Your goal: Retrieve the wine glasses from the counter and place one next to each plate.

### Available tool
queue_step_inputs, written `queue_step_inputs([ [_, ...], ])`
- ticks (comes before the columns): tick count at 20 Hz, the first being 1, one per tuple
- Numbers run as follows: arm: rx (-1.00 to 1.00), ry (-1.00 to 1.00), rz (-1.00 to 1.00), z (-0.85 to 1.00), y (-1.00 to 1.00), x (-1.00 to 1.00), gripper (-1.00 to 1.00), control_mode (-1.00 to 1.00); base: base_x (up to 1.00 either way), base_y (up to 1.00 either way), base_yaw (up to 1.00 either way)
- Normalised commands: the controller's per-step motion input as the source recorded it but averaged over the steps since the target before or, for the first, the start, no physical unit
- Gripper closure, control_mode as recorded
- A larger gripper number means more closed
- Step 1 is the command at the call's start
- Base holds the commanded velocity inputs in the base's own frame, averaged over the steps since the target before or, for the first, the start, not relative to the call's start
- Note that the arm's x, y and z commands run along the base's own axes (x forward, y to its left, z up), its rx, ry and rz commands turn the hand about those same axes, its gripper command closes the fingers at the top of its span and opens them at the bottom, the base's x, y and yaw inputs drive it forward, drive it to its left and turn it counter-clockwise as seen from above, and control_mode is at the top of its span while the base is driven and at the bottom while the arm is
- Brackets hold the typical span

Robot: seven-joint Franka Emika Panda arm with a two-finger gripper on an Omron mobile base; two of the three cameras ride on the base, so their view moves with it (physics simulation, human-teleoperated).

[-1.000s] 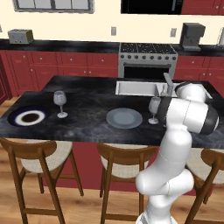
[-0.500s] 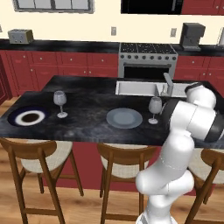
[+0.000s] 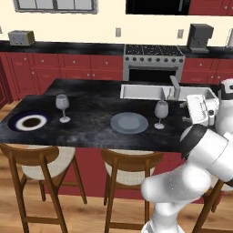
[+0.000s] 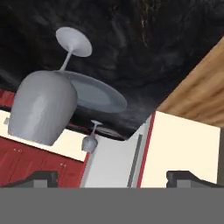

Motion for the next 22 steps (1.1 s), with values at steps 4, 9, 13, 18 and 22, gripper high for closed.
queue_step_inputs([
  [4,-0.05,-0.19,-0.01,1.0,0.29,-0.76,-1.0,-1.0,0.0,0.0,0.0],
  [9,-0.11,-0.16,0.0,1.0,0.56,-0.66,-1.0,-1.0,0.0,0.0,0.0],
  [13,-0.09,-0.01,0.0,1.0,0.51,-0.68,-1.0,-1.0,0.0,0.0,0.0],
  [18,-0.04,-0.02,0.05,0.83,0.29,-0.98,-1.0,-1.0,0.0,0.0,0.0],
  [22,-0.01,0.0,0.2,0.3,0.05,-1.0,-1.0,-1.0,0.0,0.0,0.0],
])
